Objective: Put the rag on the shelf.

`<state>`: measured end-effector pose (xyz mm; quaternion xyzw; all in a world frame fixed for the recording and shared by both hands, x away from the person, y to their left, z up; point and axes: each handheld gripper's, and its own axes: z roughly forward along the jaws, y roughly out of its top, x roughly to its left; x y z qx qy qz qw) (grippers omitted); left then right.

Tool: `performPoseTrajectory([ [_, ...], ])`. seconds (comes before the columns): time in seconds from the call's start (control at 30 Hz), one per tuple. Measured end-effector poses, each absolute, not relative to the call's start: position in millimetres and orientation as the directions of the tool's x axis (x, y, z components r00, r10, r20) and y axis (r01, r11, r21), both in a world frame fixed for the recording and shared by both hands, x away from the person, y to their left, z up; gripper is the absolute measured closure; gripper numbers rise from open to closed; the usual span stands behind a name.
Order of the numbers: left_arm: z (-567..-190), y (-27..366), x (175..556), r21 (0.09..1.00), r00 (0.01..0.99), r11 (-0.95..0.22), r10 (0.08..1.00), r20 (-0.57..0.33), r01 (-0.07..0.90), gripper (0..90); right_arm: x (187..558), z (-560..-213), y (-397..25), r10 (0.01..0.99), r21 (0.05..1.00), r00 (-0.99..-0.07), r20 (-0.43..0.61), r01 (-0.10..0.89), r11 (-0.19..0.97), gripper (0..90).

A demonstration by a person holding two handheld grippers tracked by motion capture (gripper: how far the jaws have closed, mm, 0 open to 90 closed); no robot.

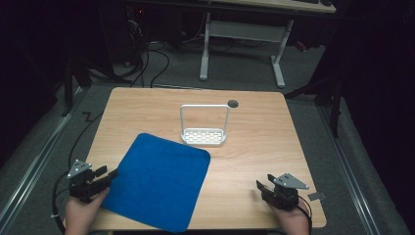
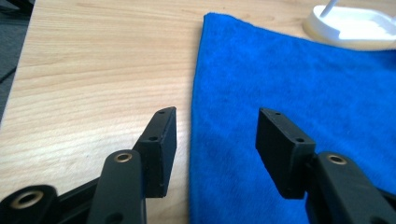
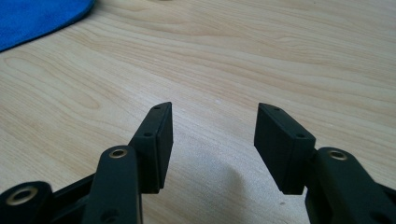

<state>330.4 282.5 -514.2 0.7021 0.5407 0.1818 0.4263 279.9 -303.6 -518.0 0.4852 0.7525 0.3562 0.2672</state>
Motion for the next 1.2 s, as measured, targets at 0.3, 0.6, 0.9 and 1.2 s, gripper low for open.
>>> performPoseTrajectory([
  [0.3, -517.7, 266.9, 334.5, 0.791, 0.398, -0.144, 0.908, -0.134, 0.595, 49.0, 279.2, -519.8, -305.0, 0.922, 0.793, -0.382, -0.057, 0.544, 0.274, 47.7],
  [0.6, -512.1, 262.3, 334.1, 0.804, 0.421, -0.144, 0.896, -0.141, 0.577, 51.9, 281.3, -514.6, -294.9, 0.910, 0.813, -0.414, -0.039, 0.516, 0.269, 65.5],
  [0.9, -513.3, 257.2, 331.8, 0.795, 0.449, -0.219, 0.891, -0.073, 0.566, 63.9, 288.9, -503.3, -256.7, 0.854, 0.827, -0.519, -0.034, 0.466, 0.316, 80.5],
  [1.2, -519.4, 251.7, 335.6, 0.747, 0.496, -0.291, 0.866, -0.059, 0.598, 85.0, 302.8, -507.2, -186.5, 0.744, 0.796, -0.666, -0.047, 0.425, 0.431, 90.0],
])
